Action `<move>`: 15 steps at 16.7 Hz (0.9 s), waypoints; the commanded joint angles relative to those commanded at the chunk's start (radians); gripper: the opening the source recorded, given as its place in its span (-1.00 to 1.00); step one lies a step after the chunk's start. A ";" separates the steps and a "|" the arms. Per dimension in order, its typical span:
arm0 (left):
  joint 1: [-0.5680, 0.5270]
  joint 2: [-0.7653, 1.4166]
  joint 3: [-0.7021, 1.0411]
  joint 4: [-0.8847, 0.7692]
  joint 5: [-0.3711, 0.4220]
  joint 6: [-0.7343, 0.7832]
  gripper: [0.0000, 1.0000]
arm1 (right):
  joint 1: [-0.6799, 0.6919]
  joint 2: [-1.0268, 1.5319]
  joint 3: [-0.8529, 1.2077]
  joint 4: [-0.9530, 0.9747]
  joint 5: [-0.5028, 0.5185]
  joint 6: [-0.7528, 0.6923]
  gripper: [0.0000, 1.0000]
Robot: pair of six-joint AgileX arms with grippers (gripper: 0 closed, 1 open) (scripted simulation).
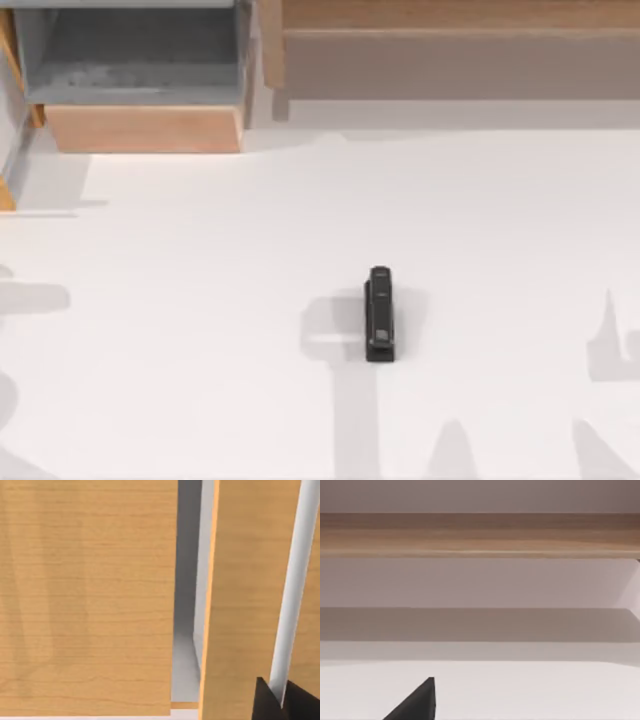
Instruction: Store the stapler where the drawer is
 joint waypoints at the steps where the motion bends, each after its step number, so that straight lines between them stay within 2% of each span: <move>1: 0.000 0.000 0.000 0.000 0.000 0.000 -1.00 | 0.000 0.000 0.000 0.000 0.000 0.000 1.00; 5: 0.021 -0.010 -0.027 0.019 0.015 0.001 -1.00 | 0.000 0.000 0.000 0.000 0.000 0.000 1.00; 12: 0.119 -0.077 -0.204 0.117 0.119 0.008 -1.00 | 0.000 0.000 0.000 0.000 0.000 0.000 1.00; 15: 0.123 -0.081 -0.210 0.122 0.124 0.008 -1.00 | 0.000 0.000 0.000 0.000 0.000 0.000 1.00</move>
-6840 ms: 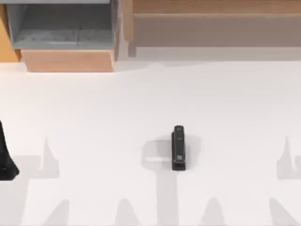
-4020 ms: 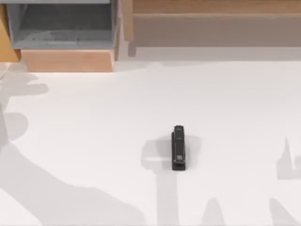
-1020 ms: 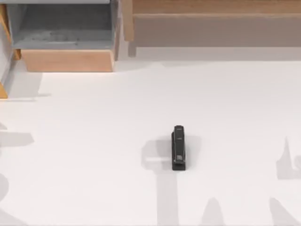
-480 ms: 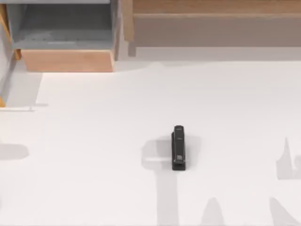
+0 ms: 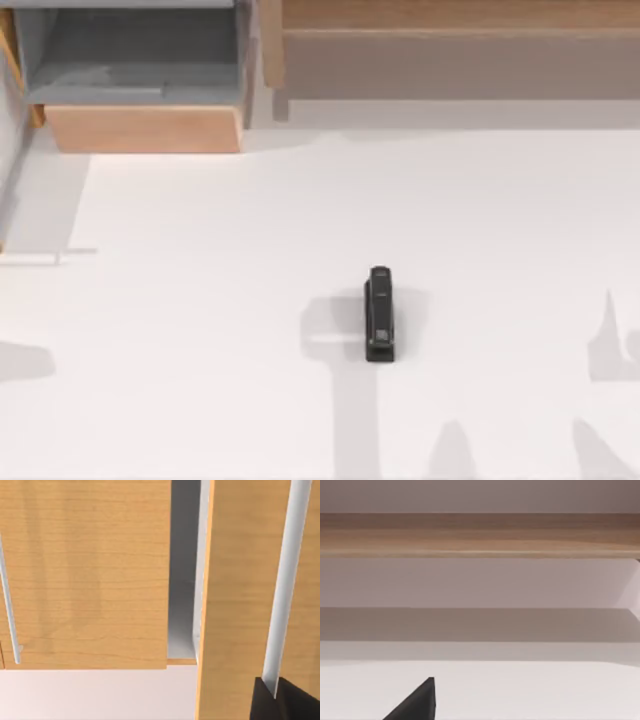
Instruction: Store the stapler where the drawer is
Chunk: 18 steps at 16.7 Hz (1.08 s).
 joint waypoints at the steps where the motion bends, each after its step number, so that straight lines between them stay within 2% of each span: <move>1: 0.000 0.000 0.000 0.000 0.000 0.000 -1.00 | 0.000 0.000 0.000 0.000 0.000 0.000 1.00; 14: 0.000 0.000 0.000 0.000 0.000 0.000 0.96 | 0.000 0.000 0.000 0.000 0.000 0.000 1.00; 18: 0.000 0.000 0.000 0.000 0.000 0.000 1.00 | 0.000 0.000 0.000 0.000 0.000 0.000 1.00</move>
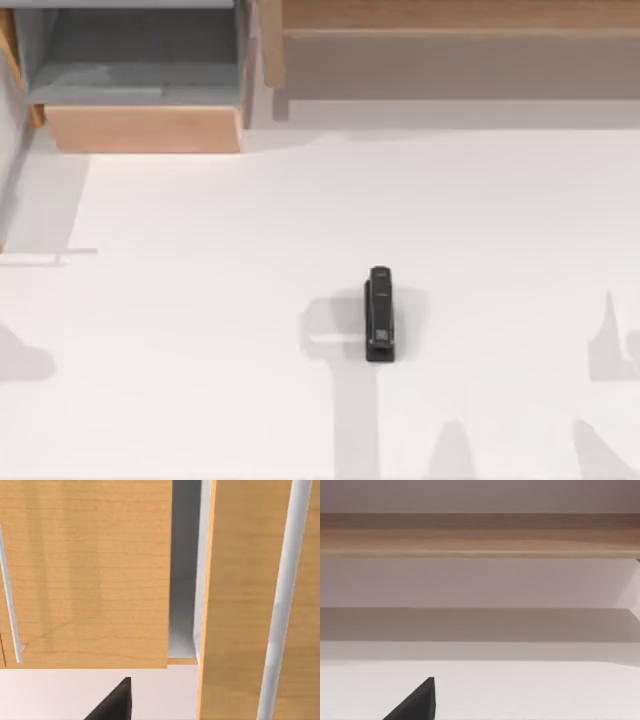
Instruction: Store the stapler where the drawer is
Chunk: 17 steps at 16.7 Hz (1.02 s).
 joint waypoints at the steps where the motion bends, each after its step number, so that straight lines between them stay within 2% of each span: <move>1: 0.000 0.000 0.000 0.000 0.000 0.000 1.00 | 0.000 0.000 0.000 0.000 0.000 0.000 1.00; 6: 0.001 -0.001 -0.002 0.002 0.003 0.000 1.00 | 0.000 0.000 0.000 0.000 0.000 0.000 1.00; 11: 0.049 -0.022 -0.060 0.036 0.049 0.003 1.00 | 0.000 0.000 0.000 0.000 0.000 0.000 1.00; 17: 0.028 -0.035 -0.067 0.015 0.057 -0.018 1.00 | 0.000 0.000 0.000 0.000 0.000 0.000 1.00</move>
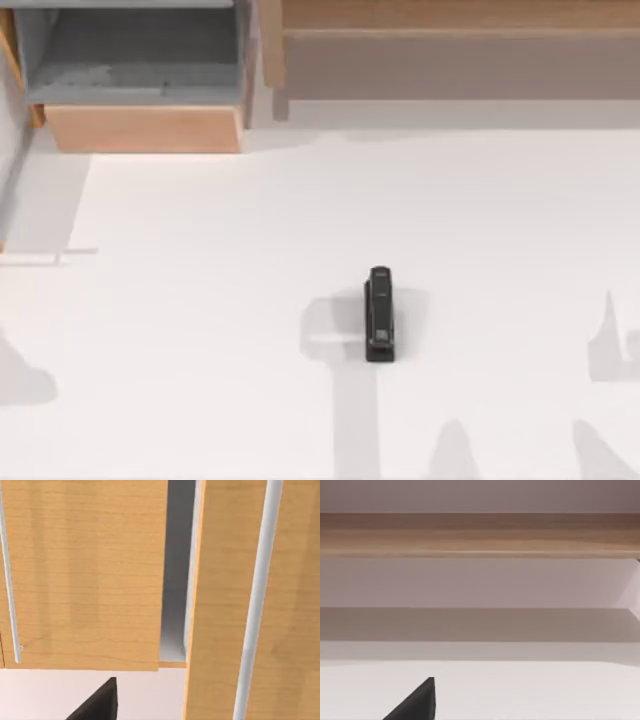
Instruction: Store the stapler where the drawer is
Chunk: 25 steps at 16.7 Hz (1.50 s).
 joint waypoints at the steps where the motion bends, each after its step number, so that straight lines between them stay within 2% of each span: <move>1: -0.018 -0.018 -0.009 -0.022 0.009 -0.023 1.00 | 0.000 0.000 0.000 0.000 0.000 0.000 1.00; 7: -0.225 -0.175 0.007 -0.303 0.054 -0.306 1.00 | 0.000 0.000 0.000 0.000 0.000 0.000 1.00; 11: -0.422 -0.226 0.160 -0.616 0.008 -0.591 1.00 | 0.000 0.000 0.000 0.000 0.000 0.000 1.00; 16: -0.697 -0.180 0.461 -1.115 -0.131 -1.009 1.00 | 0.000 0.000 0.000 0.000 0.000 0.000 1.00; 25: -1.177 0.068 1.115 -2.081 -0.474 -1.773 1.00 | 0.000 0.000 0.000 0.000 0.000 0.000 1.00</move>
